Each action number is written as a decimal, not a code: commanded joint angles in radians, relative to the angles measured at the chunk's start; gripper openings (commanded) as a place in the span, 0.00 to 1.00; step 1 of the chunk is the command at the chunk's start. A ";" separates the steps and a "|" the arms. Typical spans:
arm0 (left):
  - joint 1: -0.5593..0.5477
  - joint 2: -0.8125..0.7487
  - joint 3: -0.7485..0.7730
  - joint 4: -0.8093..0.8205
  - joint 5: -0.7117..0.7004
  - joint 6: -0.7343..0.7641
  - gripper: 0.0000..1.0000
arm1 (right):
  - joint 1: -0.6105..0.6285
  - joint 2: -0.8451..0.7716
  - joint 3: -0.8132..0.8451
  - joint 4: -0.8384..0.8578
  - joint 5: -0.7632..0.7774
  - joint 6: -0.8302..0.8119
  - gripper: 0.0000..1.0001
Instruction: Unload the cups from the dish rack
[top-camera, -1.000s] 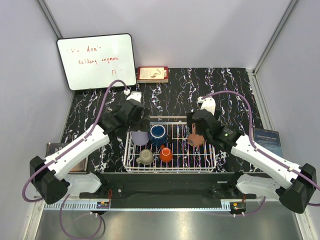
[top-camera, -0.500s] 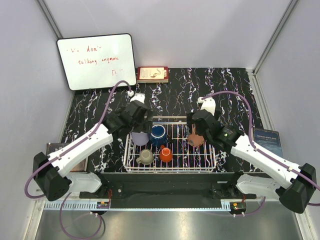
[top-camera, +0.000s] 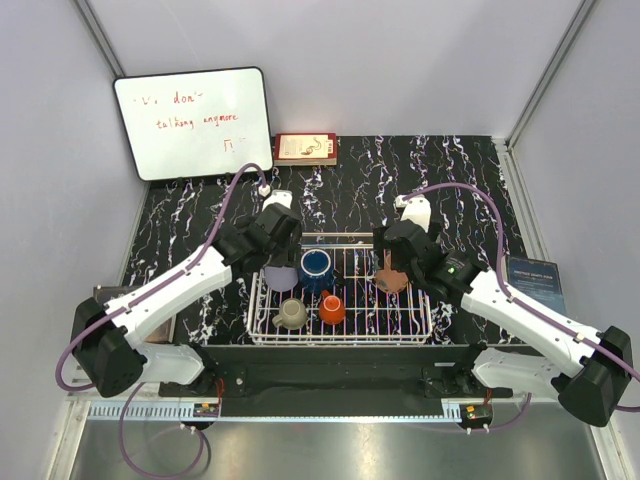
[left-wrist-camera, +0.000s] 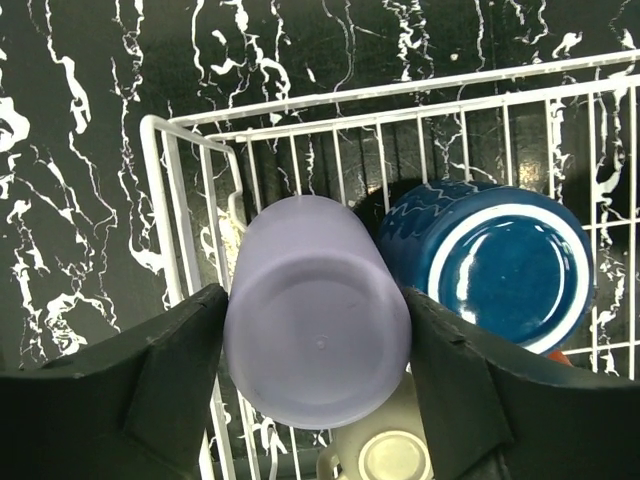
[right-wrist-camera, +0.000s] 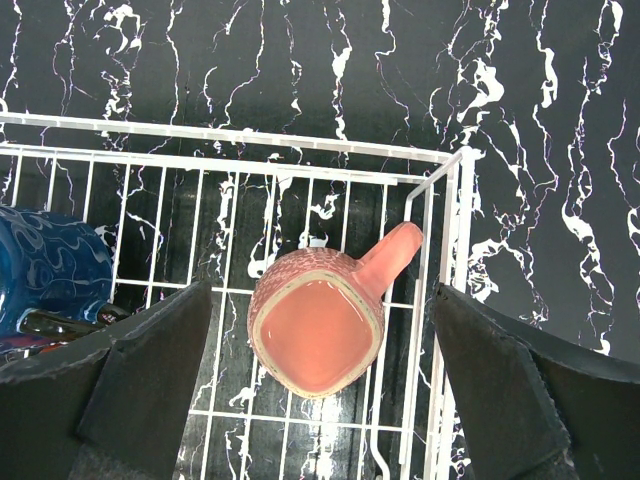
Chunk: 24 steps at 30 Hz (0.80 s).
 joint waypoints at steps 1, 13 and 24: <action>-0.005 -0.014 -0.021 0.036 -0.001 -0.011 0.66 | 0.004 0.004 0.002 0.027 -0.004 0.019 1.00; -0.006 -0.055 0.037 0.010 -0.039 0.012 0.00 | 0.004 -0.006 0.004 0.027 -0.004 0.019 1.00; -0.006 -0.082 0.255 -0.090 -0.056 0.055 0.00 | 0.005 -0.015 0.017 0.027 -0.007 0.021 1.00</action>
